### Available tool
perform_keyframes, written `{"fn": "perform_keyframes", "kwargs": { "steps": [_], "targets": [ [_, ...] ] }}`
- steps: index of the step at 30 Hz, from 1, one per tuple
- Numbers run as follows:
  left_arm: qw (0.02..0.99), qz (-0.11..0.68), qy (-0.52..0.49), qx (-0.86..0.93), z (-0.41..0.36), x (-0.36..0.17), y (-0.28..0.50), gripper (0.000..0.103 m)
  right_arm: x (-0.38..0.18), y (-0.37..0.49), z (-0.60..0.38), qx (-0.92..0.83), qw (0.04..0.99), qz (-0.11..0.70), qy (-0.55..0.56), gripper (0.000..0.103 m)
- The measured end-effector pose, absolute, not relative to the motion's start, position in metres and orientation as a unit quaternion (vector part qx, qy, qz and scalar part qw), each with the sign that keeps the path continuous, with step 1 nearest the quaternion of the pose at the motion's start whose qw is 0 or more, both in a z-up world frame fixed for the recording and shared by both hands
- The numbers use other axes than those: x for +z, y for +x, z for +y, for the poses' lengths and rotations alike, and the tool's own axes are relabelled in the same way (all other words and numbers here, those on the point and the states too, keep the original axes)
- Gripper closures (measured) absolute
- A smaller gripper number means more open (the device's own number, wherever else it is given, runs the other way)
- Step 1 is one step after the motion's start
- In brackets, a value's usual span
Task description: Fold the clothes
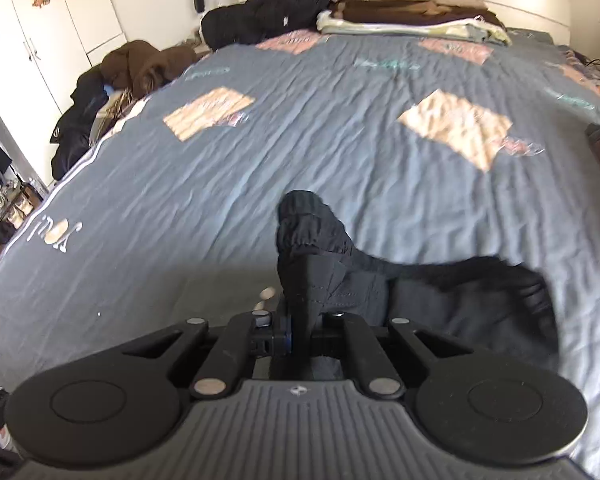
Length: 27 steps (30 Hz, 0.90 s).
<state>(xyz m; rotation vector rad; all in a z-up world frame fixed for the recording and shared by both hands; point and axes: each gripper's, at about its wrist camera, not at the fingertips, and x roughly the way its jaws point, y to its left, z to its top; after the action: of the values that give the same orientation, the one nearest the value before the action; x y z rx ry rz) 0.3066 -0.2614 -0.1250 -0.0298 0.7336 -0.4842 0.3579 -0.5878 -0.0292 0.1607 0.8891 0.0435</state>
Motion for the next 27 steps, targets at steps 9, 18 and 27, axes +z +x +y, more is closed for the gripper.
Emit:
{"fn": "perform_keyframes", "kwargs": {
  "steps": [9,18,27],
  "targets": [
    [0.904,0.358,-0.007,-0.233,-0.265,-0.127,0.307,0.018,-0.023,0.362,-0.670,-0.039,0.892,0.450,0.007,0.098],
    [0.903,0.361,0.004,-0.234,-0.270,-0.130,0.305,0.018,-0.091,0.374,-0.719,-0.152,0.857,0.491,-0.022,0.081],
    [0.902,0.358,0.012,-0.242,-0.279,-0.130,0.300,0.018,-0.016,0.291,-0.717,-0.104,0.889,0.443,0.044,0.026]
  ]
}}
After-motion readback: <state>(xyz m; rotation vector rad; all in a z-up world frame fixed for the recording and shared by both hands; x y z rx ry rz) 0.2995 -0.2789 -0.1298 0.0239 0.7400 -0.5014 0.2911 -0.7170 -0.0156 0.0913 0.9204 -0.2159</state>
